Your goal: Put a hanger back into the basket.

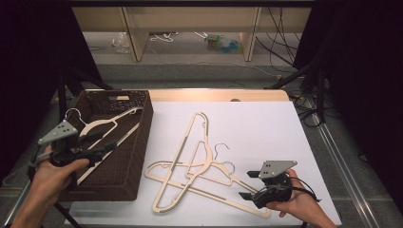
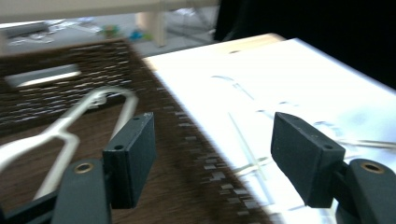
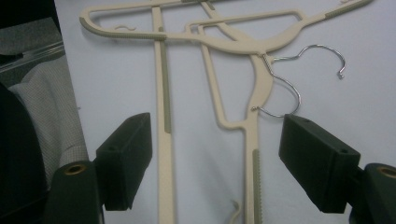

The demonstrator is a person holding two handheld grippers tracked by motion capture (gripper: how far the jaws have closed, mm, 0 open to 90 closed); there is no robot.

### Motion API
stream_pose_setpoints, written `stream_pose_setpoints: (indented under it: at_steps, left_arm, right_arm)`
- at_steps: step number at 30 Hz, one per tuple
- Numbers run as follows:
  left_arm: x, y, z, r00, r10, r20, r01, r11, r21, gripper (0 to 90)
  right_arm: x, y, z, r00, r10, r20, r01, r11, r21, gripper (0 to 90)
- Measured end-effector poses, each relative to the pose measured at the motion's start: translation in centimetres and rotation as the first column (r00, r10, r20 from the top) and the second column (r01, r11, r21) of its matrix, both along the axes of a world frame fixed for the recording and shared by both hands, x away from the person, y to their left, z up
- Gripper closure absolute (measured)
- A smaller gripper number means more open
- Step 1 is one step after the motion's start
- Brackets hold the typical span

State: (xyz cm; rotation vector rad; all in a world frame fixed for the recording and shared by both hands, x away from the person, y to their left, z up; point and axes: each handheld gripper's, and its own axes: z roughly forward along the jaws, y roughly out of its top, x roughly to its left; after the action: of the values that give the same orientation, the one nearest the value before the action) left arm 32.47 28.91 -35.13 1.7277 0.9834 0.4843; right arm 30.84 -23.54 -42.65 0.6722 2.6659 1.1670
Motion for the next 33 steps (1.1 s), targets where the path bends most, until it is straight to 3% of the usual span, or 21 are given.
stream_pose_setpoints:
  at_steps: [6,7,9,10,11,13,18,25,26,29,31,33]
  left_arm:
    - [-1.4,-2.8,-1.9,0.997,-0.067,0.039,0.067,0.9977,-0.011,28.7]
    - [-1.6,-3.2,-2.2,0.9957,-0.089,0.027,0.088,0.9961,0.008,28.4]
    - [-2.4,-4.6,-2.8,0.9951,-0.099,-0.009,0.099,0.995,-0.015,28.4]
    - [-2.6,-5.1,-3.0,0.9938,-0.111,-0.007,0.111,0.9938,-0.003,28.3]
    - [-3.0,-6.2,-3.5,0.9921,-0.125,-0.008,0.126,0.9913,0.038,28.3]
    - [-3.4,-7.2,-4.1,0.9885,-0.149,-0.025,0.15,0.9879,0.038,28.2]
    - [-3.9,-8.7,-5.1,0.9816,-0.188,-0.032,0.191,0.9781,0.084,28.2]
    - [-4.8,-10.5,-6.5,0.9706,-0.234,-0.059,0.239,0.965,0.109,26.5]
    - [-5.0,-10.7,-6.7,0.9703,-0.23,-0.076,0.236,0.9671,0.094,26.3]
    - [-5.0,-10.8,-7.0,0.9693,-0.239,-0.057,0.244,0.9637,0.108,26.0]
    - [-5.2,-11.0,-7.2,0.9725,-0.224,-0.065,0.229,0.9687,0.095,25.0]
    - [-5.2,-11.1,-7.5,0.9724,-0.228,-0.052,0.231,0.9689,0.087,24.7]
  right_arm:
    - [0.0,0.1,-0.1,0.9999,-0.009,0.007,0.009,1.0,0.008,25.1]
    - [0.0,0.1,-0.1,0.9998,-0.019,0.011,0.019,1.0,0.009,24.7]
    - [0.0,0.2,-0.1,0.9996,-0.027,0.008,0.027,1.0,0.015,23.6]
    - [0.1,0.2,-0.2,0.9996,-0.03,0.005,0.029,0.999,0.015,23.6]
    - [0.1,0.3,-0.2,0.9992,-0.039,0.008,0.039,0.999,0.018,23.5]
    - [0.2,0.3,-0.3,0.9989,-0.048,0.005,0.048,0.999,0.017,23.4]
    - [0.3,0.3,-0.4,0.9972,-0.074,0.014,0.073,0.997,0.02,23.4]
    - [0.7,0.2,-0.9,0.9934,-0.114,0.0,0.114,0.993,0.013,23.9]
    - [0.7,0.2,-0.9,0.993,-0.118,-0.003,0.118,0.993,0.012,23.9]
    - [0.7,0.2,-0.9,0.9922,-0.124,-0.007,0.124,0.992,0.017,23.9]
    - [0.9,0.2,-0.9,0.9913,-0.132,-0.009,0.132,0.991,0.019,23.9]
    - [0.9,0.2,-1.0,0.9902,-0.139,-0.004,0.139,0.99,0.019,23.9]
